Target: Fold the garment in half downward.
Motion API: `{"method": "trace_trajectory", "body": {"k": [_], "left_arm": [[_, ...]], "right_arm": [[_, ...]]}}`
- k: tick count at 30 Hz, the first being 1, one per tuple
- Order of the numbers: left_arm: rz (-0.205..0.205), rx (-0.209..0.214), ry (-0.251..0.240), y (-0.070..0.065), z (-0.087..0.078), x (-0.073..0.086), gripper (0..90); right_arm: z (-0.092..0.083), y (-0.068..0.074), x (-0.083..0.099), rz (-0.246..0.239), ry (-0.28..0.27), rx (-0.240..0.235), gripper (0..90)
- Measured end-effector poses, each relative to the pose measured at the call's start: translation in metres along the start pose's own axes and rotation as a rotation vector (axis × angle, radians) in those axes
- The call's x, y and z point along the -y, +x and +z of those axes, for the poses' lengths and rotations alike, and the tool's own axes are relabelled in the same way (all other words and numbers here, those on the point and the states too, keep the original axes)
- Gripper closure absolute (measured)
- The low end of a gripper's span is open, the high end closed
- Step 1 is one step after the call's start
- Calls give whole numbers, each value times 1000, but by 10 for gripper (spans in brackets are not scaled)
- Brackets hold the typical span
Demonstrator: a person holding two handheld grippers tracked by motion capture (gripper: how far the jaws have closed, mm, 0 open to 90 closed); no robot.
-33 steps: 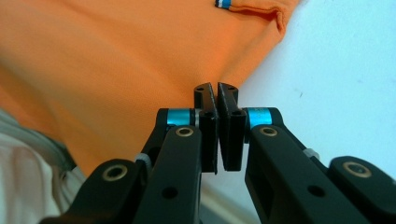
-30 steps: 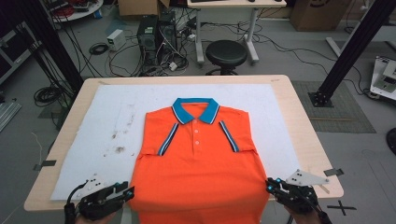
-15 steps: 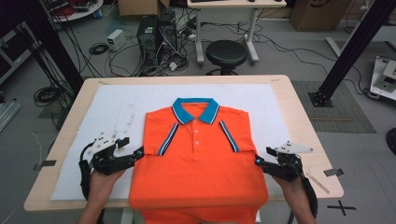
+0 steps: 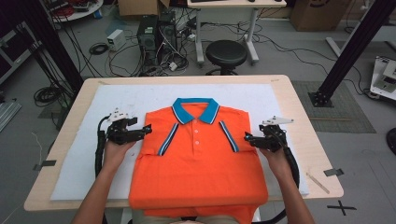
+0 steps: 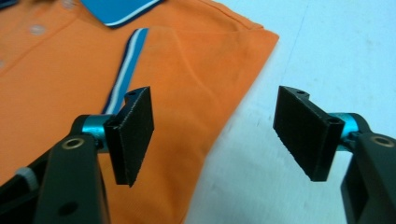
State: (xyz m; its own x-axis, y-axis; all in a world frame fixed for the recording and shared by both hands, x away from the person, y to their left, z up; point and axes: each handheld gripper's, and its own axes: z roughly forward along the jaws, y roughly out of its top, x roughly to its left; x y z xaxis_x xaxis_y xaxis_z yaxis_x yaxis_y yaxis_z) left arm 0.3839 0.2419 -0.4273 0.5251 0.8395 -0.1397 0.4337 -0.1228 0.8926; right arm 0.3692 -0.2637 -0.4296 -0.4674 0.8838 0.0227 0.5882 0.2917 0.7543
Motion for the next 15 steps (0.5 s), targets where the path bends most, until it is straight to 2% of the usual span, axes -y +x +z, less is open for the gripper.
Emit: {"method": "trace_trajectory", "body": {"k": [1,3,4,6,8,11,15], "left_arm": [[2,-3,2,2,3,0,262],[-4,2,52,7,11,0,269],[-7,-2,59,9,14,-1,269],[-20,-9,58,14,18,-4,269],[-11,-18,20,19,21,-5,269],[-39,-38,83,29,29,-7,273],[-47,-51,80,36,38,-6,289]], "right_arm": [[4,-3,-5,0,14,2,275],[10,-8,-12,6,17,-2,262],[13,-11,-15,8,25,-3,249],[19,-14,-21,14,46,2,207],[26,-16,-24,24,59,1,207],[34,-19,-28,34,79,4,207],[43,-23,-31,39,81,-4,207]]}}
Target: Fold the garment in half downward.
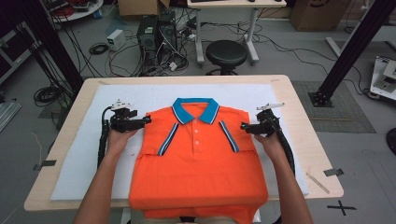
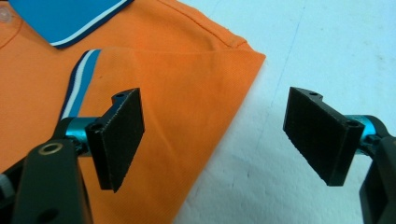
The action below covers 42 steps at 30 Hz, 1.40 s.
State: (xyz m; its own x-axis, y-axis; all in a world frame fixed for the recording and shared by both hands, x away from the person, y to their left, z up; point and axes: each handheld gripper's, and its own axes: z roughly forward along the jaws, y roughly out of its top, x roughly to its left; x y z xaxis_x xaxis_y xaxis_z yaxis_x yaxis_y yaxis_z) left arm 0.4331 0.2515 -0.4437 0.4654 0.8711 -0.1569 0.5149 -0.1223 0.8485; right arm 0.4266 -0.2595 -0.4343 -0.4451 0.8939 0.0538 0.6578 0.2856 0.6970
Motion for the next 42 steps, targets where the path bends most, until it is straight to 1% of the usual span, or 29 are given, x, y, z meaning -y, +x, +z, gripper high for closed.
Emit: {"method": "trace_trajectory", "body": {"k": [2,3,4,5,6,7,8,10,12,14,16,18,20,21,22,23,24,25,27,28,29,30,31,33,34,37,39,42], "left_arm": [[-4,-15,30,3,7,4,305],[-10,-25,51,4,11,6,310],[-18,-39,59,4,13,6,325],[-18,-44,63,4,13,5,365],[-22,-39,86,5,14,4,372],[-20,-39,106,5,16,4,371],[-5,-50,132,4,19,2,372],[19,-60,156,0,24,1,403],[35,-79,166,-3,28,-1,418],[40,-87,169,-5,29,-2,464],[44,-81,172,-6,29,-3,520],[41,-73,173,-7,29,-3,583],[29,-64,168,-9,29,-3,660],[25,-61,166,-10,30,-3,691],[13,-48,165,-10,30,-2,728],[4,-42,164,-11,30,-2,789],[1,-45,160,-11,30,-2,811],[-2,-47,161,-12,30,-2,825],[-3,-52,159,-12,29,-3,836],[-16,-54,151,-12,28,-3,839],[-29,-50,136,-11,25,-4,840],[-46,-42,112,-10,22,-6,841],[-58,-34,91,-9,18,-7,842],[-69,-23,61,-10,11,-11,842],[-75,-14,46,-11,6,-12,841],[-73,6,8,-16,-7,-14,842],[-80,23,-18,-18,-15,-12,841],[-84,44,-35,-20,-28,-7,841]], "right_arm": [[5,-2,-2,0,10,1,212],[8,-4,-3,0,17,-2,231],[11,-5,-4,2,24,-1,254],[14,-6,-5,6,28,4,262],[17,-8,-6,9,36,5,273],[19,-9,-7,14,40,6,292],[21,-10,-8,9,37,3,314],[26,-10,-11,4,54,5,356],[29,-10,-14,1,58,10,376],[31,-9,-17,0,53,16,433],[32,-9,-19,-11,57,10,473],[34,-9,-20,-11,61,2,537],[35,-8,-22,-13,65,-7,566],[36,-8,-23,-10,67,-11,603],[36,-8,-23,-13,65,-15,633],[36,-7,-23,-7,63,-25,685],[36,-7,-23,-5,62,-39,748],[36,-6,-23,-15,59,-43,836],[35,-2,-24,-41,63,-22,879],[34,-1,-25,-54,63,-10,888],[33,-1,-25,-56,58,4,890],[30,-2,-25,-48,43,11,890],[27,-2,-25,-34,25,8,891],[20,-3,-25,-25,-12,0,891],[16,-3,-25,-28,-24,-3,891],[2,2,-24,-45,-60,-5,890],[-7,6,-22,-60,-87,-13,890],[-20,9,-17,-71,-110,-24,890]]}}
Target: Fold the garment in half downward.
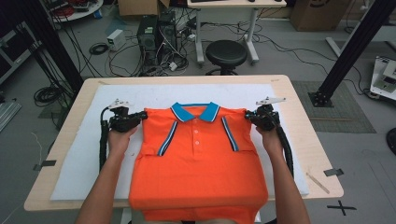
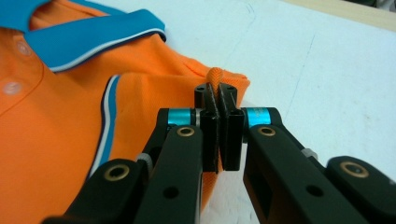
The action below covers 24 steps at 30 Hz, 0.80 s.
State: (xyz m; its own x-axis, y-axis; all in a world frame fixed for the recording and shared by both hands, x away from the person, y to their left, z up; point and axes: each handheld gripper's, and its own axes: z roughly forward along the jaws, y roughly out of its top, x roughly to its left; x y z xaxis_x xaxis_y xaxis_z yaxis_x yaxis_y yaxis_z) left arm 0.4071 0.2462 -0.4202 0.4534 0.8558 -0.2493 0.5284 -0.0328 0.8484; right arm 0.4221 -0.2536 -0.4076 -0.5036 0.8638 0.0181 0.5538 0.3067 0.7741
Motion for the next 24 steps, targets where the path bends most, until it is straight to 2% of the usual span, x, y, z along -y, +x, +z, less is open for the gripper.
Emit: {"method": "trace_trajectory", "body": {"k": [2,10,17,24], "left_arm": [[-6,13,-6,-2,-6,2,841],[29,44,-30,-20,-34,18,841],[56,97,-48,-33,-58,46,841],[91,126,-21,-40,-75,69,840]], "right_arm": [[-8,2,3,3,-14,-9,890],[-31,14,21,-22,-55,-49,890],[-52,24,51,-47,-82,-97,889],[-71,32,80,-57,-90,-138,889]]}}
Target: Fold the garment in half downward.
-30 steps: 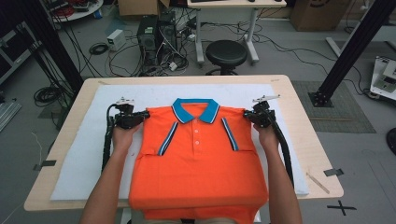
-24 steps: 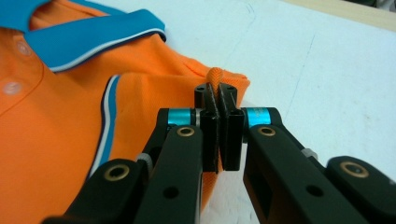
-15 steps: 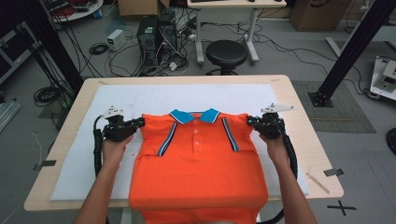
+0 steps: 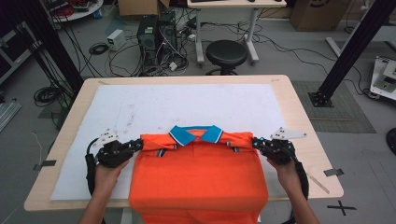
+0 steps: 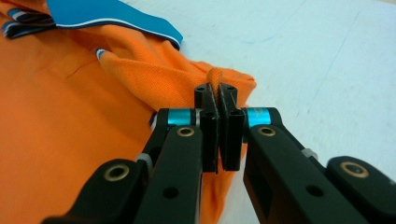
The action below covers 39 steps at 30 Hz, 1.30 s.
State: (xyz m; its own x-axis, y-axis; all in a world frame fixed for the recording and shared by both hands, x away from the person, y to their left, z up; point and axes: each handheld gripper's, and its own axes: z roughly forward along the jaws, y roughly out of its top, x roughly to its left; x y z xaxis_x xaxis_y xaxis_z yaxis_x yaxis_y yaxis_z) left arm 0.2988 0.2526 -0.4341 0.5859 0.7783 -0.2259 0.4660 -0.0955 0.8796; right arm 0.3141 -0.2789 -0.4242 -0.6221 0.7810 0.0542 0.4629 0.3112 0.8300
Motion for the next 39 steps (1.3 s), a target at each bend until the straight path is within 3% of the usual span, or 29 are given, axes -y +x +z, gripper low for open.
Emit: {"method": "trace_trajectory", "body": {"k": [8,15,19,21,22,23,26,30,35,39], "left_arm": [[35,49,9,-6,-17,11,840],[72,82,70,-12,-25,24,840],[53,89,101,-8,-22,28,832],[56,63,96,-7,-21,25,776],[48,46,89,-6,-20,22,681],[33,41,78,-4,-19,18,582],[12,21,37,3,-13,5,481],[-20,-14,31,15,2,-8,462],[-56,-31,108,21,22,-8,463],[-49,-37,169,20,32,-2,462]], "right_arm": [[-19,17,22,-28,6,-35,888],[-33,29,34,-46,40,-52,887],[-30,29,40,-39,81,-54,873],[-28,28,41,-27,87,-54,820],[-28,27,40,-8,81,-54,756],[-29,25,37,5,65,-50,706],[-32,18,25,49,3,-31,614],[-21,7,8,70,9,14,547],[5,-6,-1,109,72,44,498],[22,-13,-3,128,133,31,486]]}}
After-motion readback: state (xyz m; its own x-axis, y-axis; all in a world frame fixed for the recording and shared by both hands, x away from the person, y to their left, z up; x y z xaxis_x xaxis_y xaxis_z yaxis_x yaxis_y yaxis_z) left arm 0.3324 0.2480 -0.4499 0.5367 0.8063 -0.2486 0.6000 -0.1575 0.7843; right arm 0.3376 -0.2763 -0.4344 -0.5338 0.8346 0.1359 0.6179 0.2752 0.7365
